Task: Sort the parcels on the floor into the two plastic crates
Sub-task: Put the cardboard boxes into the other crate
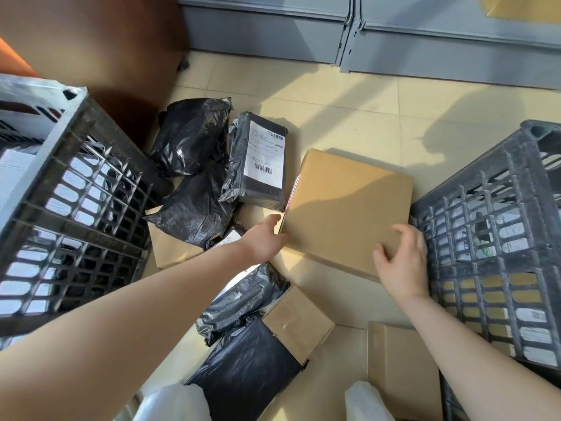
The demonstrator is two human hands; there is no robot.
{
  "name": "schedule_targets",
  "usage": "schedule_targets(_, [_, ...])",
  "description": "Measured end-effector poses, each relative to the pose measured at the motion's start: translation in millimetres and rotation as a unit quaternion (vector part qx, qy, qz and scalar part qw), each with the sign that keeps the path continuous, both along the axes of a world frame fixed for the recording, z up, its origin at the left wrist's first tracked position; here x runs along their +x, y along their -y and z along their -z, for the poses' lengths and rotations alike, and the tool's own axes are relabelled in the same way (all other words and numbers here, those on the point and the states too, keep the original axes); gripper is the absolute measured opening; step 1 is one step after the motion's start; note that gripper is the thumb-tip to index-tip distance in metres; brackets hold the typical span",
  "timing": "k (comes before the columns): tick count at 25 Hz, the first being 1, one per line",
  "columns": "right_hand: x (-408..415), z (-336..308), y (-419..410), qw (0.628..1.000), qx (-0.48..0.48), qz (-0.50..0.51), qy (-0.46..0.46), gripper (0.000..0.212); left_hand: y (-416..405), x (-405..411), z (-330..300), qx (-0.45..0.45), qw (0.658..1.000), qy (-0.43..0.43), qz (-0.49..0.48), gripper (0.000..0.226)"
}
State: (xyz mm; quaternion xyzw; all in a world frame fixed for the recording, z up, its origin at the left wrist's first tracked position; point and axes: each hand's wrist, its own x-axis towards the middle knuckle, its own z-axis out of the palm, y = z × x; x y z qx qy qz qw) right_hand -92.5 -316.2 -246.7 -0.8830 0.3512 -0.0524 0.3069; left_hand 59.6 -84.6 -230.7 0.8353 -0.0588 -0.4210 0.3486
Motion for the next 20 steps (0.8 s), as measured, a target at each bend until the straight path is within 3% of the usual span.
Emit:
schedule_targets(3, [-7,3,6,0.979,0.141,0.142,-0.050,0.070,4,-4,1,-0.012,0.999,-0.031,-0.005,0.069])
schedule_targets(7, [-8,1,6,0.931,0.306,0.192,-0.046,0.071,1,-5,1,-0.028,0.999,-0.043,-0.017,0.076])
schedule_targets(14, [7,-29,12,0.900,0.367,0.229,0.048,0.083,-5,-1,-21,-0.104,0.990,0.003,-0.093,0.066])
schedule_targets(17, [15,-50,15,0.891,0.378,0.232,0.096,0.043,-8,1,-43,-0.142,0.985,0.021,-0.094,0.063])
schedule_targets(20, [20,-72,10,0.893,0.368,0.241,0.091,0.029,-13,2,-68,-0.180,0.978,0.030,-0.105,0.047])
